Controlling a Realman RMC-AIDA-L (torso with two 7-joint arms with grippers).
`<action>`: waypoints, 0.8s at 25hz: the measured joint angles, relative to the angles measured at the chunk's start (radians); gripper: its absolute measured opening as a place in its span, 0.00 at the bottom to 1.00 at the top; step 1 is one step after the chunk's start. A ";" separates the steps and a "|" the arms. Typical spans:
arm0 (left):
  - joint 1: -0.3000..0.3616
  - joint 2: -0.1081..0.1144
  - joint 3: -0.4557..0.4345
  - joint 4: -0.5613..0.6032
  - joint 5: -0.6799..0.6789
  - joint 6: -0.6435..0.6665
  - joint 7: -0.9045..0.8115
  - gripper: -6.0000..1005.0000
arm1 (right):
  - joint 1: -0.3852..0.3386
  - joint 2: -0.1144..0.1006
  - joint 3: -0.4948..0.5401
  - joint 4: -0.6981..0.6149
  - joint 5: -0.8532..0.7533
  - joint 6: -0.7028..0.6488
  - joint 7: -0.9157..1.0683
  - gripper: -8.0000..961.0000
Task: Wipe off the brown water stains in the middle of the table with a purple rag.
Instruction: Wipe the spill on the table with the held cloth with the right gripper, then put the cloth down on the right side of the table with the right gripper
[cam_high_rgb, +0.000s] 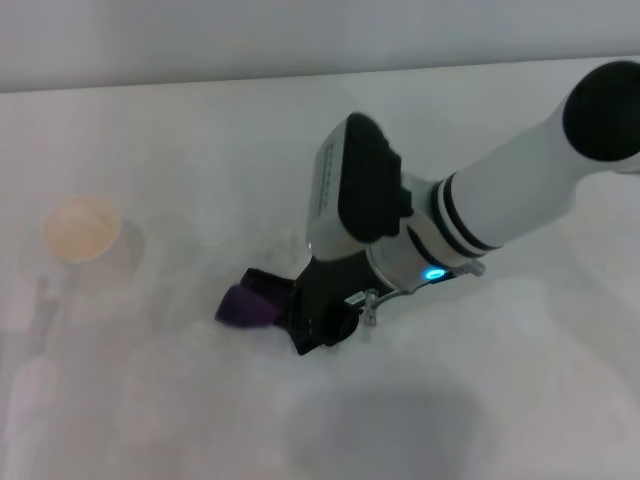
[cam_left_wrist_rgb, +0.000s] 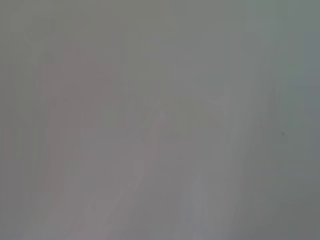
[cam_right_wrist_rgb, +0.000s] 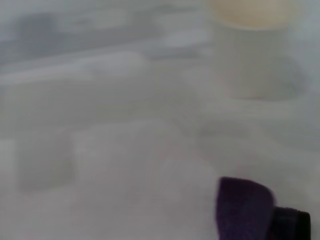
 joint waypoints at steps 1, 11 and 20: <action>-0.001 0.000 0.000 0.000 0.000 0.000 0.000 0.88 | -0.001 0.000 -0.013 -0.006 0.005 -0.001 -0.008 0.14; -0.016 0.001 0.000 0.000 -0.012 0.003 0.000 0.88 | -0.108 -0.014 0.390 0.056 -0.221 0.026 0.001 0.16; -0.030 0.002 0.000 -0.002 -0.014 0.004 -0.001 0.88 | -0.220 -0.012 0.553 -0.034 -0.227 0.125 -0.107 0.17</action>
